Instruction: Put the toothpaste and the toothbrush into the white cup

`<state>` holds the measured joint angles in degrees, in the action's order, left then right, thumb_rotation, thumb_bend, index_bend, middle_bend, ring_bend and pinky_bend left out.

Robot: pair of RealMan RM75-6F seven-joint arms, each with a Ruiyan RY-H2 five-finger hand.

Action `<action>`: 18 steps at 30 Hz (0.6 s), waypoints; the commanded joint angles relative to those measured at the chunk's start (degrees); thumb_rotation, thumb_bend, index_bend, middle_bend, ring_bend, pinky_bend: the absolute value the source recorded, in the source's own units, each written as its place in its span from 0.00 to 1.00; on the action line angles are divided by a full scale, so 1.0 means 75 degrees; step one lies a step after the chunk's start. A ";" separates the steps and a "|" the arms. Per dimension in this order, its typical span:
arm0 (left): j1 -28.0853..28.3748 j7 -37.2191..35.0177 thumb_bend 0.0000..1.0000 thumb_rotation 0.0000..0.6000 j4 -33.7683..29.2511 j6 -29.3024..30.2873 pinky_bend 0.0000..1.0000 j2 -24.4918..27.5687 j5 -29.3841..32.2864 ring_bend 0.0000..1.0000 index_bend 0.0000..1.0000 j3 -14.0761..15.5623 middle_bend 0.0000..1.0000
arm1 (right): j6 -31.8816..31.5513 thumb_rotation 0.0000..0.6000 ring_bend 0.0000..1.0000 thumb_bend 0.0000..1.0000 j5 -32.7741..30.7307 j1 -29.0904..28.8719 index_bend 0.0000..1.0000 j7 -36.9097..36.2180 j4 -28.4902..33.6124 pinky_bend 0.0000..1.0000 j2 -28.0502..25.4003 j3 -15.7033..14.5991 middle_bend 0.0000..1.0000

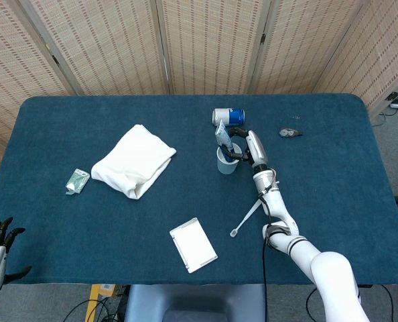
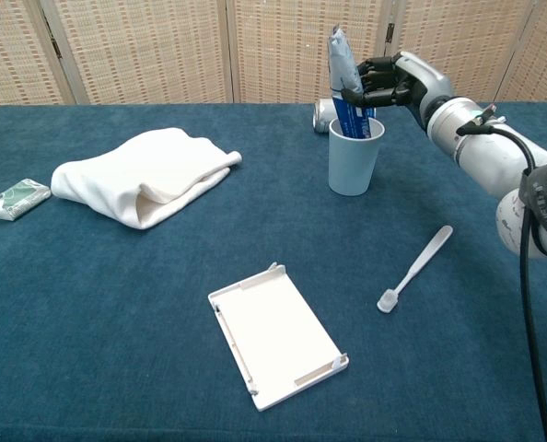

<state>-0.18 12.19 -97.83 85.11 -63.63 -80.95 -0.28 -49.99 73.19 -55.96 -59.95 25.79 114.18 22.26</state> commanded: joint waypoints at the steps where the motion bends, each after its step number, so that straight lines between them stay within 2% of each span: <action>1: 0.0000 0.0002 0.17 1.00 -0.0002 0.0000 0.21 0.0001 0.0005 0.06 0.25 -0.0001 0.08 | 0.0011 1.00 0.29 0.27 0.0048 -0.0020 0.60 -0.0128 -0.0060 0.23 0.0036 -0.0045 0.48; 5: 0.0007 0.0016 0.17 1.00 -0.0004 -0.0016 0.21 -0.0007 0.0004 0.06 0.25 0.0004 0.08 | 0.0000 1.00 0.27 0.26 0.0094 -0.0042 0.51 -0.0208 -0.0140 0.22 0.0067 -0.0097 0.45; 11: 0.0030 0.0035 0.17 1.00 0.0000 -0.0047 0.21 -0.0021 -0.0014 0.06 0.25 0.0013 0.08 | -0.0052 1.00 0.26 0.26 0.0098 0.0007 0.47 -0.0293 -0.0142 0.20 0.0065 -0.0123 0.44; 14: 0.0038 0.0039 0.17 1.00 0.0000 -0.0041 0.21 -0.0020 -0.0019 0.06 0.25 0.0003 0.08 | -0.0075 1.00 0.24 0.25 0.0140 0.0053 0.38 -0.0368 -0.0066 0.18 -0.0004 -0.0172 0.42; 18: 0.0051 0.0053 0.17 1.00 -0.0016 -0.0052 0.21 -0.0027 -0.0032 0.06 0.24 0.0005 0.08 | -0.0105 1.00 0.19 0.17 0.0217 0.0119 0.26 -0.0458 0.0076 0.14 -0.0109 -0.0255 0.36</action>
<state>0.20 12.59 -97.96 84.72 -63.83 -81.19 -0.25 -50.73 74.73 -55.15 -63.26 26.27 113.47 20.44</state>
